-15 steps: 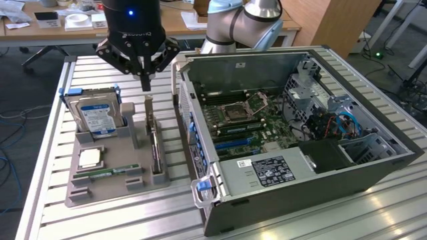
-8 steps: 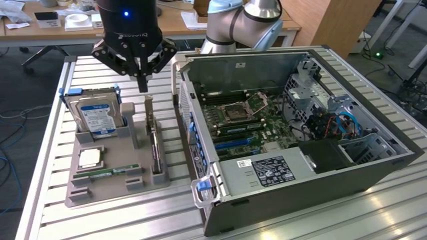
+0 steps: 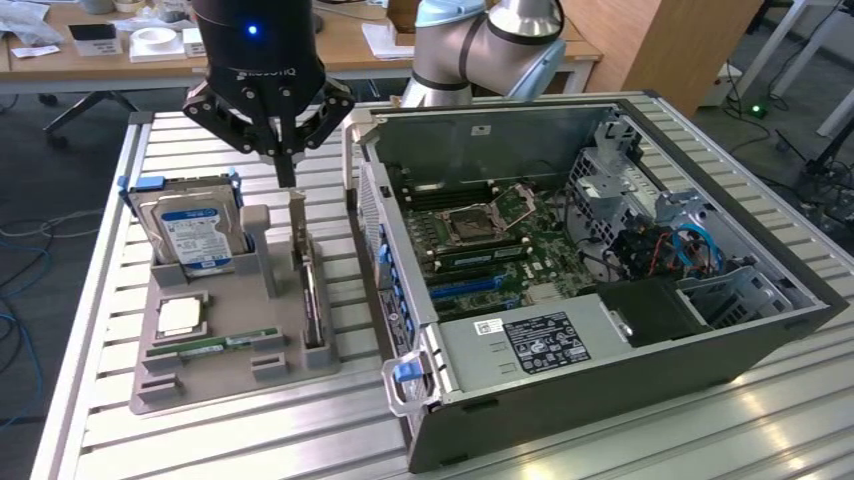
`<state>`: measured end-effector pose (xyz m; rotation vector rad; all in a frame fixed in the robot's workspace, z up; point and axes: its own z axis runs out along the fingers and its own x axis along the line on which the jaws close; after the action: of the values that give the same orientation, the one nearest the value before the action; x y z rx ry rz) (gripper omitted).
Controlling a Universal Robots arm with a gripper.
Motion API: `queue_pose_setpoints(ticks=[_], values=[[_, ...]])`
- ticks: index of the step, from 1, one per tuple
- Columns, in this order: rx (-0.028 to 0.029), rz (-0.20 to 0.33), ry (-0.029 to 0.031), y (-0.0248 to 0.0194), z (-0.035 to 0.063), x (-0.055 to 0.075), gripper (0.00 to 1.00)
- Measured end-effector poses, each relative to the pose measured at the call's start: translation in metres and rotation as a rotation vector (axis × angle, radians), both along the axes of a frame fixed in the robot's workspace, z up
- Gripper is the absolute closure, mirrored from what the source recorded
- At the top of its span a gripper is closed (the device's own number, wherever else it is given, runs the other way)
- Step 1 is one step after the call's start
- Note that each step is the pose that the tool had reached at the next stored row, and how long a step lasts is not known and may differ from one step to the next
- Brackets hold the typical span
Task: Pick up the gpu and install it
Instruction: 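Pick up the gpu and move the gpu toward the slot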
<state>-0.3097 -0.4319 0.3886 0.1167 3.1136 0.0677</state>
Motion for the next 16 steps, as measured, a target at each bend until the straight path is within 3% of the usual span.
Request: queue_pose_setpoints(ticks=[10, 11, 13, 15, 16], values=[[0.0000, 0.000, 0.0000, 0.0000, 0.0000, 0.0000, 0.89], [0.0000, 0.000, 0.0000, 0.0000, 0.0000, 0.0000, 0.83], [0.0000, 0.000, 0.0001, 0.0000, 0.0000, 0.0000, 0.83], [0.0000, 0.000, 0.0000, 0.0000, 0.0000, 0.0000, 0.71], [0.0000, 0.000, 0.0000, 0.0000, 0.0000, 0.0000, 0.71]])
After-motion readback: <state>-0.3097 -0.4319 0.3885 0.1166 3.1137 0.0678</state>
